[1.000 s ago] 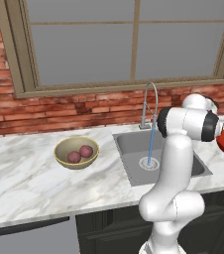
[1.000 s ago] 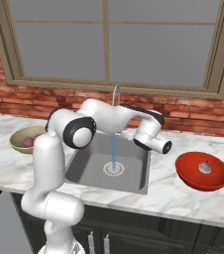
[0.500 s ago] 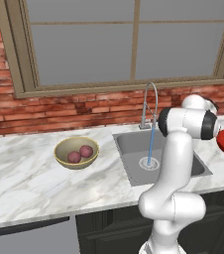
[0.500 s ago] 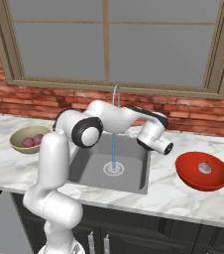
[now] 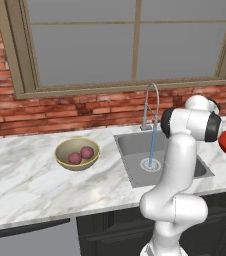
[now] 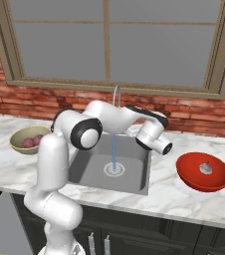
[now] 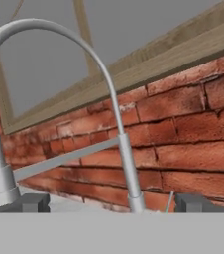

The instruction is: Pick the onions from the sink and place them in one bowl. Place the garlic in the other bowl. Then turn off the sink faucet.

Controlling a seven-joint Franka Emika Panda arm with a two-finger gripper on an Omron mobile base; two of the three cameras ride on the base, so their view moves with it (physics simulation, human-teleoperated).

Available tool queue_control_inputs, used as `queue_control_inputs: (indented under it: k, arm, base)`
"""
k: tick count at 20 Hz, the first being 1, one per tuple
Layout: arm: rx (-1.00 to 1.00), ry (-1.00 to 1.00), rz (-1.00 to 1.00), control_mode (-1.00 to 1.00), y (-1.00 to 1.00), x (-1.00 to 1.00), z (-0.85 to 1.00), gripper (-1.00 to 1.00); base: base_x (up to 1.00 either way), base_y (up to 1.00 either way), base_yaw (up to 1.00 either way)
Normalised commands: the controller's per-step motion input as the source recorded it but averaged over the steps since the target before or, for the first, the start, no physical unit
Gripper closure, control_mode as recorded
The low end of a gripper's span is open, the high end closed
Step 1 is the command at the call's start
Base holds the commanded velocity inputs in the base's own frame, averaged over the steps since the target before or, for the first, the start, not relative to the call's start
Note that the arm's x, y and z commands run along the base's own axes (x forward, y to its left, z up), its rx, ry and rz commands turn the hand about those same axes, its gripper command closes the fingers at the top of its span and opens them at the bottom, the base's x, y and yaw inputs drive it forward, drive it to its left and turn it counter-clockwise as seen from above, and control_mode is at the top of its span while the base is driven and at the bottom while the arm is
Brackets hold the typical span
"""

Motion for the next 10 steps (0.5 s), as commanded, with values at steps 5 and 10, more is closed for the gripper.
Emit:
queue_control_inputs:
  k: [5, 10]
  arm:
    - [-0.03, 0.00, -0.02, -1.00, 0.00, 0.00, 0.05, -1.00]
    - [-0.06, 0.00, -0.02, -1.00, 0.01, 0.00, 0.00, -1.00]
  base:
    - [0.00, 0.00, 0.00]
    - [0.00, 0.00, 0.00]
